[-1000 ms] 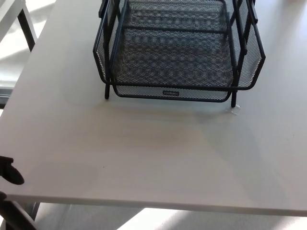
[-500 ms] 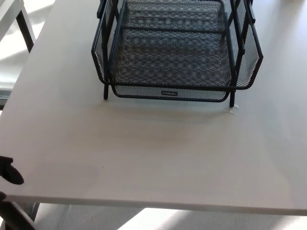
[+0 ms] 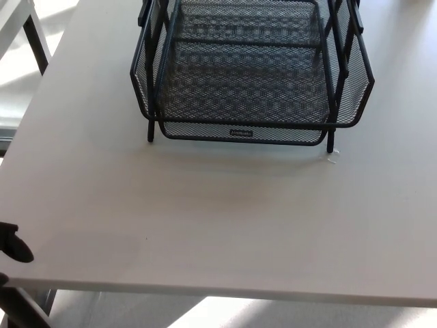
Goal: The robot uses its right hand to grab the drawer kept on the middle of the desk and pull it out towards the robot
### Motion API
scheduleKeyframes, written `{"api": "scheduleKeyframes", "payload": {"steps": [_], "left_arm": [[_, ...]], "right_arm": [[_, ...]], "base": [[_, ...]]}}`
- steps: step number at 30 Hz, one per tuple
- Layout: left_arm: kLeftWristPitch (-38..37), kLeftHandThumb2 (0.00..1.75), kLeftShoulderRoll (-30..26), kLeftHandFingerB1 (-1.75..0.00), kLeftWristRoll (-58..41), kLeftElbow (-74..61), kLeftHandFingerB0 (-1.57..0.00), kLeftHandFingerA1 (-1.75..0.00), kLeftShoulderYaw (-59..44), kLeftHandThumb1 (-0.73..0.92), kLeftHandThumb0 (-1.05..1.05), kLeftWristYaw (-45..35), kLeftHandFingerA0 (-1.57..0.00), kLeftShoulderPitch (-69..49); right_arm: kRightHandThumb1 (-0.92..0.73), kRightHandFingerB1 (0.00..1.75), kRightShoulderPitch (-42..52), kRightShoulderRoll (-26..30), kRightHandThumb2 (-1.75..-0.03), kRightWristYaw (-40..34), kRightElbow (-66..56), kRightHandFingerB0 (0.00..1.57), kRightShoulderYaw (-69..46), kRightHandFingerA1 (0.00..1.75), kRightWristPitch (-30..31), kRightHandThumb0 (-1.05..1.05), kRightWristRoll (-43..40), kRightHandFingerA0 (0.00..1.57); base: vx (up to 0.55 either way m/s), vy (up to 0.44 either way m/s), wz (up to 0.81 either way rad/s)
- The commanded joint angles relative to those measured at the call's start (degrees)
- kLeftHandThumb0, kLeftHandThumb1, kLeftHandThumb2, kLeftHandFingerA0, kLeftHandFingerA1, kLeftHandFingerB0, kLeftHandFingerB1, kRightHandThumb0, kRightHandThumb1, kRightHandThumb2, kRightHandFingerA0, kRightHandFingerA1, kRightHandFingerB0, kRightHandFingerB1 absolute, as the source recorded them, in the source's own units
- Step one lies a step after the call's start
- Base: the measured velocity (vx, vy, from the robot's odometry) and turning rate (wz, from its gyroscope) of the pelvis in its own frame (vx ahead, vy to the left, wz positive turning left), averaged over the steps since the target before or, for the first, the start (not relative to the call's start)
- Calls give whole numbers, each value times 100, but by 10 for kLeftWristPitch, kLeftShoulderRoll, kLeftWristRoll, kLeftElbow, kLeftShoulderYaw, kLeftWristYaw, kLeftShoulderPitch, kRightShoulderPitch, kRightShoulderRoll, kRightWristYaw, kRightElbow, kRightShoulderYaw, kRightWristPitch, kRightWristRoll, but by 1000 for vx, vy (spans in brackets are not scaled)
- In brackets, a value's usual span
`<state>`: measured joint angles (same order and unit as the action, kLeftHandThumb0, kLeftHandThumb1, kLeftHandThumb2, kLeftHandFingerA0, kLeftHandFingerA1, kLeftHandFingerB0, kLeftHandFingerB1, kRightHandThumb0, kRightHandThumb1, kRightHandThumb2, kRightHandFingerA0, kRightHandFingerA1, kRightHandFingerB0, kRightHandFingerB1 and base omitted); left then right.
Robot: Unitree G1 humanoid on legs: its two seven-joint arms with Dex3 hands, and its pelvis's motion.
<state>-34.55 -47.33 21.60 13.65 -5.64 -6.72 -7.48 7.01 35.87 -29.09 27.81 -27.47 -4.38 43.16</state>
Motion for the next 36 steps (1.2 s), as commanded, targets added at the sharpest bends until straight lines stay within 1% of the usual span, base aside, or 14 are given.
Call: {"api": "scheduleKeyframes", "payload": {"steps": [1, 2, 7, 8, 10, 15, 16, 18, 19, 20, 21, 22, 34, 36], "left_arm": [[-23, 57, 1, -61, 4, 11, -79, -83, 0, 58, -23, 6, -75, 3], [-19, 57, 0, -60, 6, 8, -78, -82, 0, 59, -24, 4, -74, 2], [-9, 57, 0, -61, 2, -2, -78, -83, -2, 59, -25, -1, -74, -2], [-9, 57, 1, -61, 6, 1, -79, -84, -1, 59, -24, 2, -74, -1], [-13, 57, 2, -61, 3, 4, -79, -83, -1, 59, -24, 2, -75, 0], [-9, 57, 0, -60, 4, 2, -79, -83, -1, 59, -25, -1, -74, -1], [-12, 57, 1, -60, 1, 4, -79, -83, -1, 59, -24, -1, -74, 0], [-13, 57, 1, -60, 0, 5, -79, -83, -1, 59, -24, -1, -74, 0], [-11, 57, 0, -60, 0, 2, -78, -82, -2, 59, -25, -2, -74, -1], [-16, 57, 0, -60, 3, 6, -79, -81, -2, 59, -24, 3, -76, 0], [-16, 57, 1, -60, 2, 7, -80, -82, -2, 58, -23, 4, -75, 0], [-20, 57, 1, -60, 6, 13, -79, -83, 0, 59, -24, 8, -75, 3], [-4, 57, 13, -59, 5, -1, -79, -82, -1, 59, -25, 3, -75, -2], [-15, 57, 15, -60, 6, 7, -79, -82, -1, 59, -24, 9, -76, 0]], "right_arm": [[-44, 46, -31, -14, -95, -4, 142, 1, 16, 56, 67, -28, -57, 6], [-46, 37, -33, -15, -70, 3, 158, 17, 18, 51, 61, -47, -65, 8], [-45, 38, -59, -8, -69, 0, 261, 20, 44, 50, 21, -44, -86, 8], [-56, 28, -58, -11, -57, -3, 272, 21, 52, 50, 10, -36, -87, 12], [-52, 34, -60, -25, -68, -4, 280, 16, 59, 56, 15, -41, -97, 14], [-57, 29, -73, -30, -58, 10, 322, 22, 68, 47, -16, -36, -148, 9], [-47, 37, -69, -31, -70, 17, 317, 17, 79, 48, -6, -44, -143, 11], [-47, 37, -68, -30, -70, 19, 317, 17, 90, 48, -1, -44, -146, 11], [-57, 30, -69, -30, -58, 19, 320, 26, 94, 44, -3, -38, -152, 14], [-49, 36, -76, -27, -70, 25, 332, 19, 100, 49, 1, -44, -153, 14], [-43, 49, -77, -27, -95, 19, 337, 11, 106, 56, -2, -23, -156, 14], [-47, 36, -75, -29, -67, 5, 340, 24, 105, 51, -19, -41, -166, 19], [-53, 36, -87, -3, -69, 2, 354, 25, 147, 50, -21, -44, -187, 23], [-58, 30, -82, -3, -58, 22, 341, 27, 139, 47, -31, -38, -208, 18]], "base": [[0, 0, 0], [0, 0, 0], [0, 0, 0], [0, 0, 0], [0, 0, 0], [0, 0, 0], [0, 0, 0], [0, 0, 0], [0, 0, 0], [0, 0, 0], [0, 0, 0], [0, 0, 0], [0, 0, 0], [0, 0, 0]]}}
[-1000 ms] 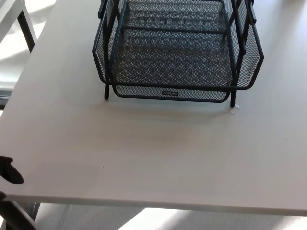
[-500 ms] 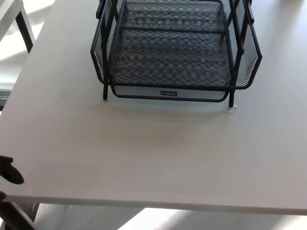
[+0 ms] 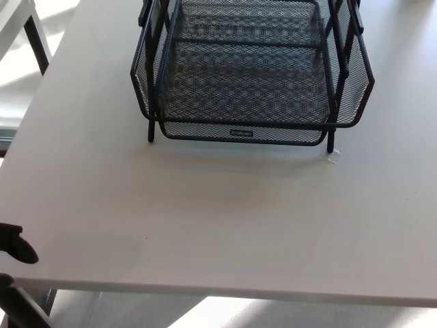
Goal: The robot uses its right hand to grab the drawer kept on the middle of the desk and pull it out towards the robot
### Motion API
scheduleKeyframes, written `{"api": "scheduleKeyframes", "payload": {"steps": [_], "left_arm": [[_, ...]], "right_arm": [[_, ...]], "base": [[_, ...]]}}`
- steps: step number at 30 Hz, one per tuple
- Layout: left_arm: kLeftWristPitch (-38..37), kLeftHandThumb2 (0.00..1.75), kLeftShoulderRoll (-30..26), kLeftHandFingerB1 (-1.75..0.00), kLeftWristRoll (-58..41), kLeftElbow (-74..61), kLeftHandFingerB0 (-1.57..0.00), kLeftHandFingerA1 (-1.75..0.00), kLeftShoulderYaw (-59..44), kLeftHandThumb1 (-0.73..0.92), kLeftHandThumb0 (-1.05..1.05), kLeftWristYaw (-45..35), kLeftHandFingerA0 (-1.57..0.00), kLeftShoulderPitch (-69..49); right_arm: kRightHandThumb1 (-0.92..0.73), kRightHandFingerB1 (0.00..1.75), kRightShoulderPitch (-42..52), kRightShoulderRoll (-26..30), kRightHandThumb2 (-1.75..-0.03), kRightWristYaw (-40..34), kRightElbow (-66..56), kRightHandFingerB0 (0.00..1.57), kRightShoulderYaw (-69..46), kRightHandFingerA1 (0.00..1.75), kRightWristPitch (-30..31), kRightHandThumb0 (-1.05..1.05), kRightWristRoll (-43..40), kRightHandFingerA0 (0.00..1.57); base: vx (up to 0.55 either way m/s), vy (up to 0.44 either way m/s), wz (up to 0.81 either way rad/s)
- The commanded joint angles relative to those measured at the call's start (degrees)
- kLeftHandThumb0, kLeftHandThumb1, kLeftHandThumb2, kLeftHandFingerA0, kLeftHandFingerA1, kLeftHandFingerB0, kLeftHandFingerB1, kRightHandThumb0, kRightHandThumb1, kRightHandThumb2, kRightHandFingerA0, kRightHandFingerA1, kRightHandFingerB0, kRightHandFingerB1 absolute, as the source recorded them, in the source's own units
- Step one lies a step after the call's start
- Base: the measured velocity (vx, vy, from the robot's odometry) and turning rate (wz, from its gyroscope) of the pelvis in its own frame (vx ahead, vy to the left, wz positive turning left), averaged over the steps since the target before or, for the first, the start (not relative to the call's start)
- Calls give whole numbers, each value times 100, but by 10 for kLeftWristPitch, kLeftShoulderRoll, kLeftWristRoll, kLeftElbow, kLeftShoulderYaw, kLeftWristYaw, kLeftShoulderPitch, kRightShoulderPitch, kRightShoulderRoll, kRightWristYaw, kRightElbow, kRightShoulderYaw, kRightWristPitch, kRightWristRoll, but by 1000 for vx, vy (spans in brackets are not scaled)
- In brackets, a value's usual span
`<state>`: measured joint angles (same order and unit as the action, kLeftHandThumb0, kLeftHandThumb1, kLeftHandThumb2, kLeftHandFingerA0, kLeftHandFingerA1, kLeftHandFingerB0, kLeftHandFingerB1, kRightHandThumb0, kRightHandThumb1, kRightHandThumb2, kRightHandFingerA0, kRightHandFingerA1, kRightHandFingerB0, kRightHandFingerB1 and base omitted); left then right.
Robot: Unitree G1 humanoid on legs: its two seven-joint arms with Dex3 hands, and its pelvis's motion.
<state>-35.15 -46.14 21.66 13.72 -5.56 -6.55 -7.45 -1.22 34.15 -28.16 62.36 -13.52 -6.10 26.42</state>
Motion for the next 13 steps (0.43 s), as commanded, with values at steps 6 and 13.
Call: {"api": "scheduleKeyframes", "payload": {"steps": [6, 13], "left_arm": [[-2, 57, 4, -60, 3, -1, -79, -82, -4, 59, -24, 0, -74, -6], [-9, 56, 6, -61, 4, 1, -80, -84, -4, 58, -23, 5, -76, -5]], "right_arm": [[-52, 36, -5, 23, -70, 11, 4, 21, 13, 50, -14, -44, -43, 18], [-58, 30, -5, 28, -58, 5, 7, 26, 28, 47, -15, -38, -49, 20]], "base": [[0, 0, 0], [0, 0, 0]]}}
